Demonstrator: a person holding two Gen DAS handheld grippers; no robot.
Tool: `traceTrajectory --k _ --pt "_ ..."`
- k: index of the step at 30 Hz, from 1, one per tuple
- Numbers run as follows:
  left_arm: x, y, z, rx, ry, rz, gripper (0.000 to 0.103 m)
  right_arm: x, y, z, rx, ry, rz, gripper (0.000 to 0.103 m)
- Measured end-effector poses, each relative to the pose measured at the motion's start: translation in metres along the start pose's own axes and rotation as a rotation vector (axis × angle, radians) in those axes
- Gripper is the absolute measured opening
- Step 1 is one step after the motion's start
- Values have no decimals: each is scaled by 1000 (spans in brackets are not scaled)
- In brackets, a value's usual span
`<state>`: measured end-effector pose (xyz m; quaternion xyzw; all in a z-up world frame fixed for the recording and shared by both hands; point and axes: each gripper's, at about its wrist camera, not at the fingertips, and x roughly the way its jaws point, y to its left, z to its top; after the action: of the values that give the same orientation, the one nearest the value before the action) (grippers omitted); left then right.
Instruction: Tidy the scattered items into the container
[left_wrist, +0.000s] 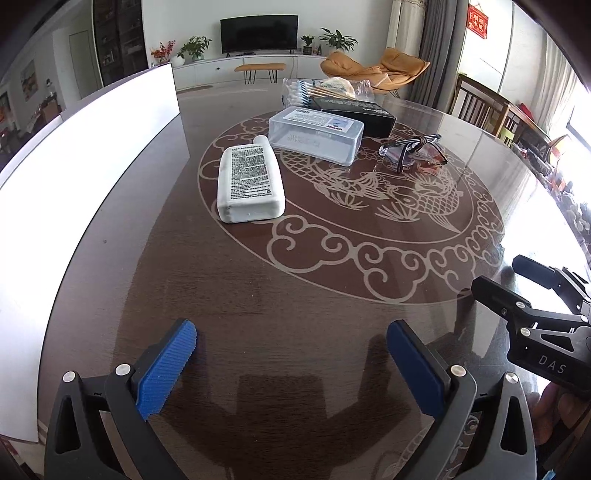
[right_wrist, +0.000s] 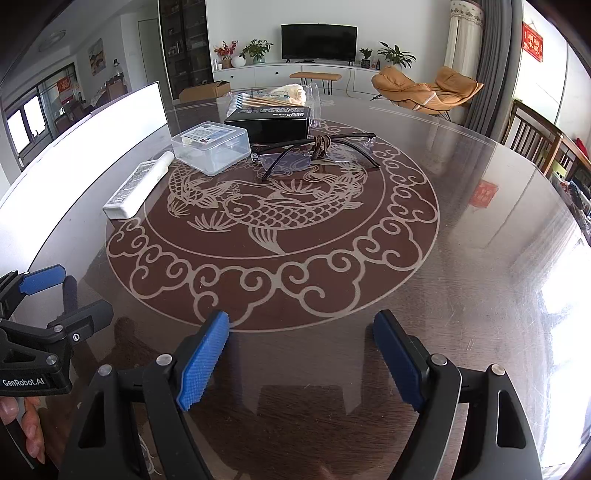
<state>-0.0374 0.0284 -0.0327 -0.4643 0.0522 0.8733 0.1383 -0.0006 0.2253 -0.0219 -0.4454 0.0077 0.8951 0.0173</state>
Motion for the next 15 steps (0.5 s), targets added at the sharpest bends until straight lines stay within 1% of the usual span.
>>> traceTrajectory --k 5,11,15 --pt "-1 1 0 -2 -1 -3 103 0 0 0 0 0 0 82" --pt "0 -3 0 23 11 26 103 0 0 0 0 0 0 82" --pt "0 -3 -1 23 10 24 103 0 0 0 0 0 0 82"
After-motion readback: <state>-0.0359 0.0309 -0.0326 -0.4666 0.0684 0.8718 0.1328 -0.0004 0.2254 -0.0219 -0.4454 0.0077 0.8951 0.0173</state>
